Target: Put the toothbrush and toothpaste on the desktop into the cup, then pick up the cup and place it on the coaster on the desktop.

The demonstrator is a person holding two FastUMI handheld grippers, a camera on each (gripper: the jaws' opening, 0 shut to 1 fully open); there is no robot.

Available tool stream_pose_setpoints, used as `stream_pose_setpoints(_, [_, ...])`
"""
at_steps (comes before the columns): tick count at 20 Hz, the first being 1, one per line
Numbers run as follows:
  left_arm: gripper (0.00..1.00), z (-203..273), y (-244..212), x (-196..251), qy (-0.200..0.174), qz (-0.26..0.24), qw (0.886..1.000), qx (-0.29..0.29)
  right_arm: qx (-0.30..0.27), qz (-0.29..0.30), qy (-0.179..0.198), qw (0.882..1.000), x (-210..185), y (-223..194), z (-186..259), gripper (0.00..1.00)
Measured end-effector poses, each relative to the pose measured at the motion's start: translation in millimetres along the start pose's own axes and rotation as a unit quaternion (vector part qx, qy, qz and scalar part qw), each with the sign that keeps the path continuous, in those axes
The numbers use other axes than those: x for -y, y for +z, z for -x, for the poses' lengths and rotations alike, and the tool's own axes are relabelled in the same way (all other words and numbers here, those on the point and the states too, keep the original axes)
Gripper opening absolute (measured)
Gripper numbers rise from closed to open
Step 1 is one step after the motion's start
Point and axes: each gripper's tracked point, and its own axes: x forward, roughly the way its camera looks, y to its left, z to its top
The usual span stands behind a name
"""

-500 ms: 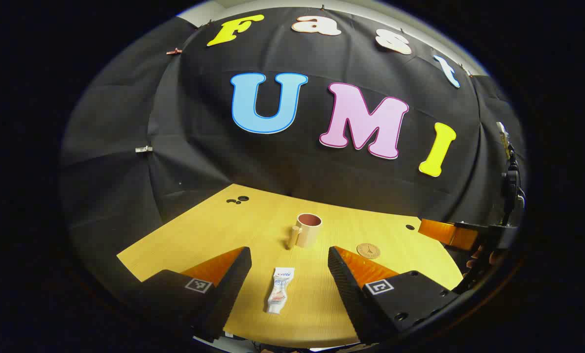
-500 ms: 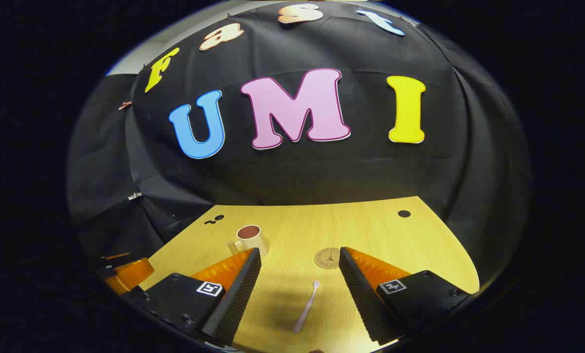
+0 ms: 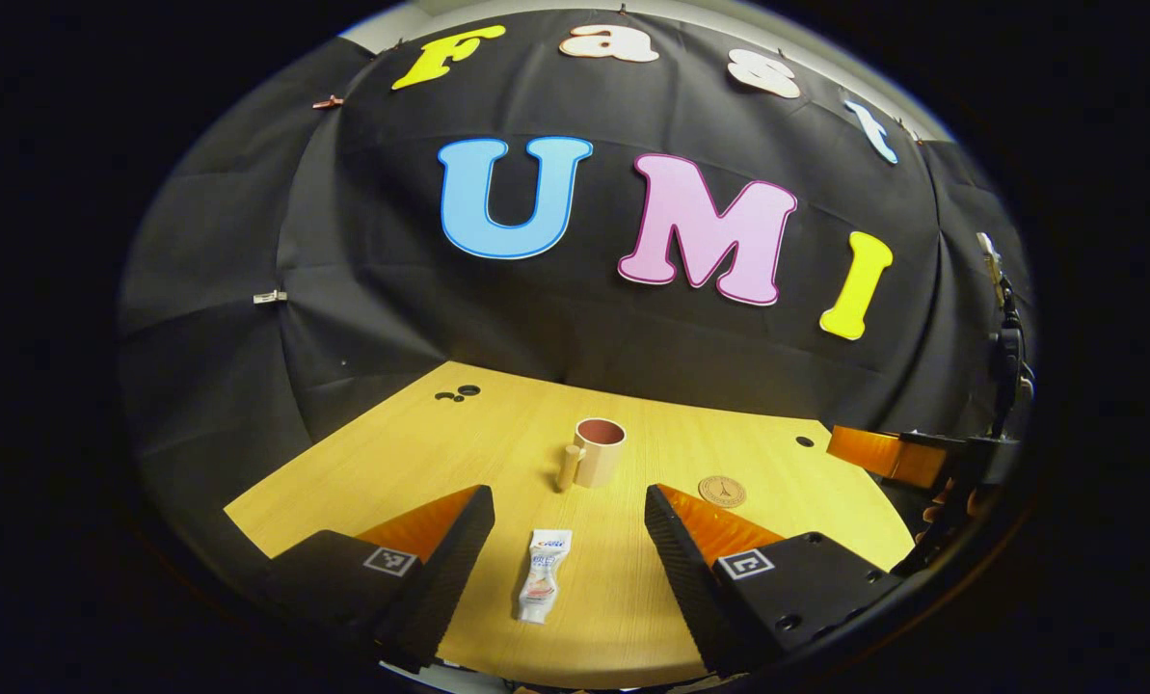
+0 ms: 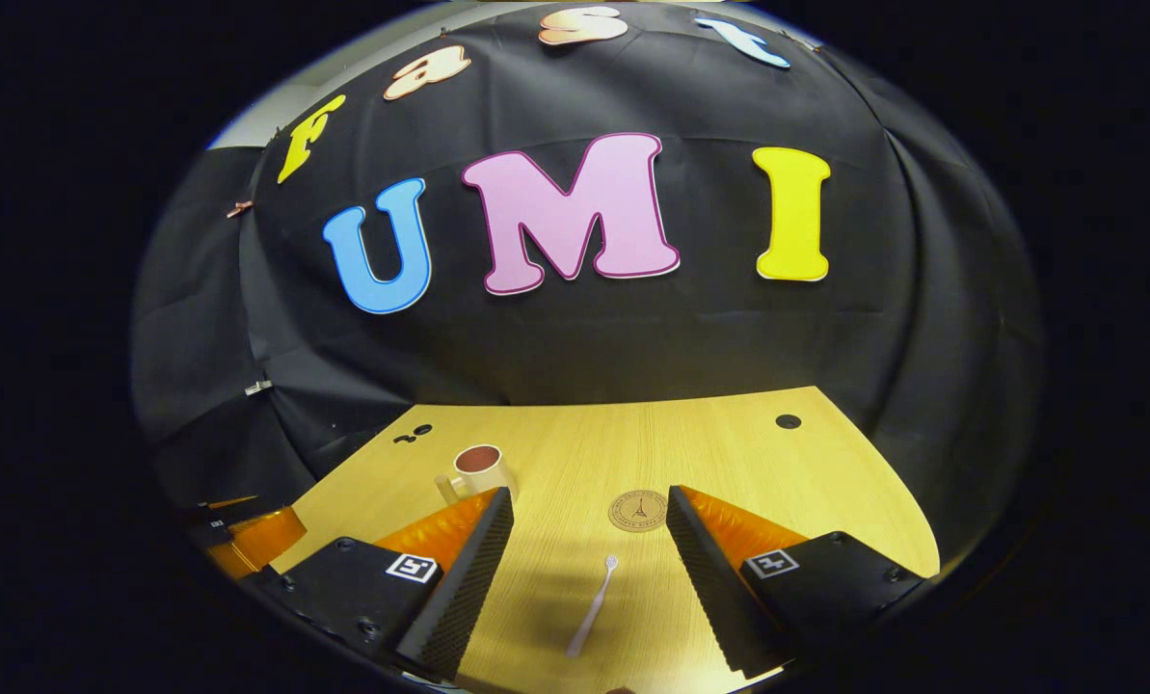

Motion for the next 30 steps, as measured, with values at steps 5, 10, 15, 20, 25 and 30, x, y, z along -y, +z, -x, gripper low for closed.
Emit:
stream_pose_setpoints(5, [0.98,-5.2,-0.3,-1.3,0.001,0.0,1.0,-0.004,-0.002,0.002,0.005,1.0,-2.9,0.2,-3.5,0.99])
stream_pose_setpoints(10, [0.98,-13.0,-2.1,-4.0,0.003,0.004,1.0,-0.01,-0.01,0.004,0.007,1.0,-2.0,-3.8,-7.1,0.99])
stream_pose_setpoints(15, [0.98,-24.6,-6.9,-7.0,0.003,0.004,1.0,-0.022,-0.021,-0.006,0.001,1.0,3.5,-7.4,-17.1,0.99])
stream_pose_setpoints(20, [0.98,-47.3,-28.3,-13.5,0.004,-0.005,0.998,-0.061,-0.034,0.0,0.004,0.999,4.6,-15.0,-29.3,0.98])
stream_pose_setpoints(25, [0.98,-78.4,-68.0,-22.5,0.002,-0.018,0.993,-0.113,-0.057,0.005,0.001,0.998,16.6,-26.3,-44.9,0.99])
stream_pose_setpoints(30, [0.98,-107.1,-113.4,-26.9,0.001,-0.034,0.985,-0.17,-0.084,0.009,-0.004,0.996,32.0,-43.6,-58.8,0.99])
